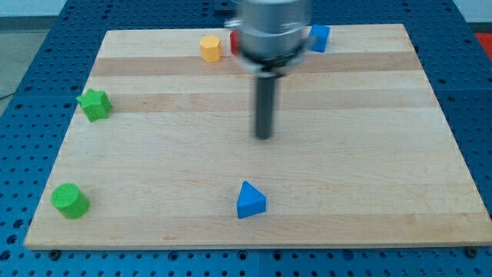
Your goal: Move the green star closer to yellow heart
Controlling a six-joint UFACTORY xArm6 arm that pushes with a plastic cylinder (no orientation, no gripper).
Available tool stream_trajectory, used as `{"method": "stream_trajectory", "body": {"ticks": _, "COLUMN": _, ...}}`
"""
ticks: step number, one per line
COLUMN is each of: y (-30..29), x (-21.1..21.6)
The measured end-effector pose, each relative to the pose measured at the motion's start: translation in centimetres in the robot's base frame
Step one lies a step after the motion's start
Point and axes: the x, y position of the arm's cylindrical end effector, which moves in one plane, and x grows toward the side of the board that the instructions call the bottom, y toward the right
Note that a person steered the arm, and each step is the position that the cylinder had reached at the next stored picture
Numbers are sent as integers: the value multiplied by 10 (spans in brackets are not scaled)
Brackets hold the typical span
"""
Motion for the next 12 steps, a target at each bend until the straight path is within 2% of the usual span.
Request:
{"method": "stream_trajectory", "body": {"ticks": 2, "y": -265, "x": 2}}
{"method": "stream_trajectory", "body": {"ticks": 3, "y": -264, "x": -14}}
{"method": "stream_trajectory", "body": {"ticks": 4, "y": -252, "x": -71}}
{"method": "stream_trajectory", "body": {"ticks": 5, "y": -196, "x": -117}}
{"method": "stream_trajectory", "body": {"ticks": 6, "y": -113, "x": -130}}
{"method": "stream_trajectory", "body": {"ticks": 7, "y": -139, "x": -123}}
{"method": "stream_trajectory", "body": {"ticks": 8, "y": -229, "x": -104}}
{"method": "stream_trajectory", "body": {"ticks": 9, "y": -264, "x": -85}}
{"method": "stream_trajectory", "body": {"ticks": 10, "y": -222, "x": -76}}
{"method": "stream_trajectory", "body": {"ticks": 12, "y": -49, "x": -82}}
